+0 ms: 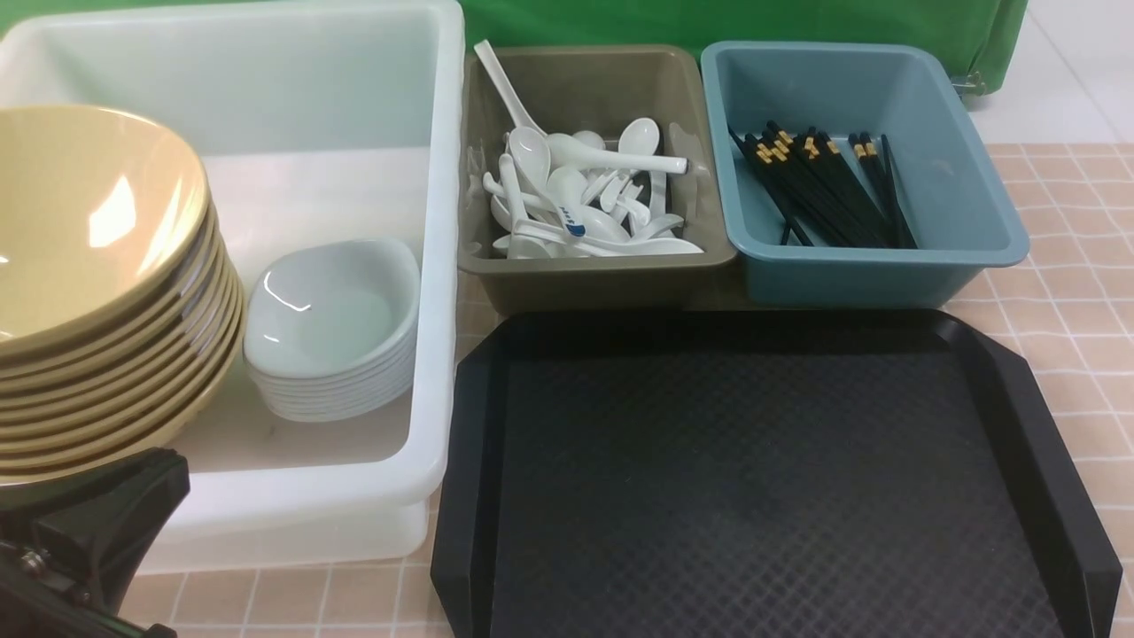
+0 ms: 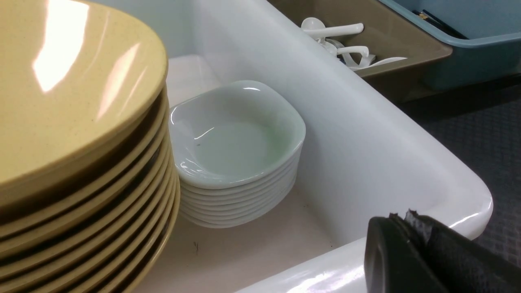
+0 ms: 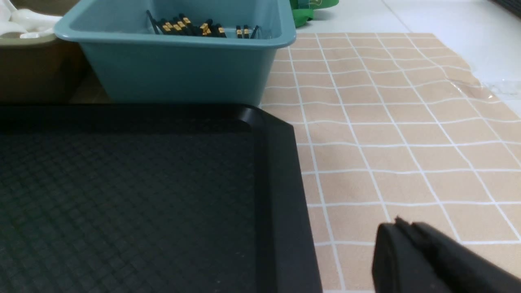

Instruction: On brown table put chopsticks spoon bowls plates into blue grey white boxes.

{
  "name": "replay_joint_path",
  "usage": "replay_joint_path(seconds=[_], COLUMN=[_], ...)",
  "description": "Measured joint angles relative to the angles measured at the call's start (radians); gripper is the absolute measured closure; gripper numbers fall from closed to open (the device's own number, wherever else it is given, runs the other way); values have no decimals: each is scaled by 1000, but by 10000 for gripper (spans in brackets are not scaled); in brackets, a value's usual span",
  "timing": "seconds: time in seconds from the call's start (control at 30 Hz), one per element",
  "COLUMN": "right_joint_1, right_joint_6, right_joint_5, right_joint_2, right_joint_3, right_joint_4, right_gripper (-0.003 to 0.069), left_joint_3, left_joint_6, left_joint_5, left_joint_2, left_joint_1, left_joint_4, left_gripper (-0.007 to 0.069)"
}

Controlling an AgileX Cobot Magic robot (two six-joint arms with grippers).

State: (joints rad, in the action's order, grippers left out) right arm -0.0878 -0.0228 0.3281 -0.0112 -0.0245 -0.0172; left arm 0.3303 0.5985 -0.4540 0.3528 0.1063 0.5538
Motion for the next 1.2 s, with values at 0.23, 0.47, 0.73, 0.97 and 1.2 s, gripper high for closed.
replay_joint_path(seconds=[0.23,0.47,0.73,0.97,1.2], right_joint_1=[0,0,0,0,0], right_joint_6=[0,2,2,2,1], right_joint_5=[2,3,3,3,3], right_joint_2=[0,0,-1,-1,-1], right_joint_3=[0,0,0,0,0], right_joint_4=[0,1,1,1,1], right_gripper=[587,580,569,560,559], left_joint_3=[0,-45,-300,-356,-355], left_joint_6=[0,-1,-53,-221,-448], left_joint_5=[0,33,464,346,127], left_joint_2=[0,-31,-233,-362,-364], left_joint_1=[0,0,-22,-117,-128], left_joint_4=[0,-27,-142,-249,-370], left_gripper=[623,623,623,623,623])
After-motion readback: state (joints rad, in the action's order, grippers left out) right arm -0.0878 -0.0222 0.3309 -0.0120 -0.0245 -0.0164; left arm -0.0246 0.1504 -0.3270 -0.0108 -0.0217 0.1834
